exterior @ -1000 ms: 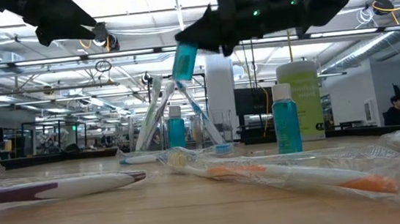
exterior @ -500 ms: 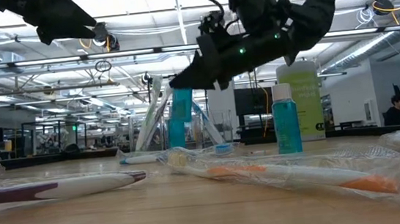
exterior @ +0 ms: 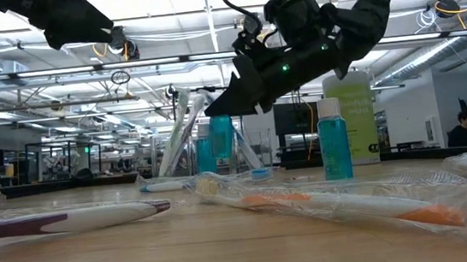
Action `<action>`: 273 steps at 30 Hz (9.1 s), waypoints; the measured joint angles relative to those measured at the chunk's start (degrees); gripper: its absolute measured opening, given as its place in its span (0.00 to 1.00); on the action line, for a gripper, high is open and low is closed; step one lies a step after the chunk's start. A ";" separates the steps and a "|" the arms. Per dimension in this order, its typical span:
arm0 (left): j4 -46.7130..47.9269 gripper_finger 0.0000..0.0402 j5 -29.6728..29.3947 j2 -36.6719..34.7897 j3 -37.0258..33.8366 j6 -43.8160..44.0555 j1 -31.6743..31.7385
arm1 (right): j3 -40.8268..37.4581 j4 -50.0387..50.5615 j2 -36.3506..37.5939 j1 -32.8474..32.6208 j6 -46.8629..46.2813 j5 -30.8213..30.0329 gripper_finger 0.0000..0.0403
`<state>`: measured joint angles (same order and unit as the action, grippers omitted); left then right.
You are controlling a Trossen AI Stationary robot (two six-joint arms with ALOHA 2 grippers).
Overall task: Pick & Place toothbrushing station
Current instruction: Put the top mouthwash into the transparent organizer, then put the green toothbrush into the transparent organizer, then put the left orange toothbrush into the transparent organizer
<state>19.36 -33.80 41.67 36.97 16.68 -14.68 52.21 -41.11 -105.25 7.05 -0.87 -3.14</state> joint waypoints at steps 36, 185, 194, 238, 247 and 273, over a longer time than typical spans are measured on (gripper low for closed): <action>-1.15 0.52 -0.76 0.00 0.02 0.01 0.00 | -0.07 8.72 9.77 -4.40 2.56 -4.13 0.53; -2.99 0.52 -0.70 0.01 0.04 -4.58 0.02 | -14.18 -43.59 5.18 -0.58 4.39 -11.80 0.02; -2.89 0.52 -0.61 1.69 0.04 -4.17 0.02 | -13.14 -43.24 -0.41 -0.04 2.61 -11.91 0.02; -2.89 0.52 4.56 3.45 0.04 1.65 0.00 | -13.22 -30.61 9.74 -0.81 -4.39 -6.03 0.48; -2.10 0.52 8.07 7.80 0.04 8.28 -2.12 | -13.22 -28.60 17.72 -3.87 -4.44 11.75 0.44; 36.69 0.52 22.11 17.52 0.02 71.26 -14.49 | -13.22 -26.97 18.60 -4.53 -2.33 15.23 0.44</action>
<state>56.05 -11.69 59.19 36.99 87.94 -29.17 38.98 -68.08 -86.65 2.52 -3.19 12.10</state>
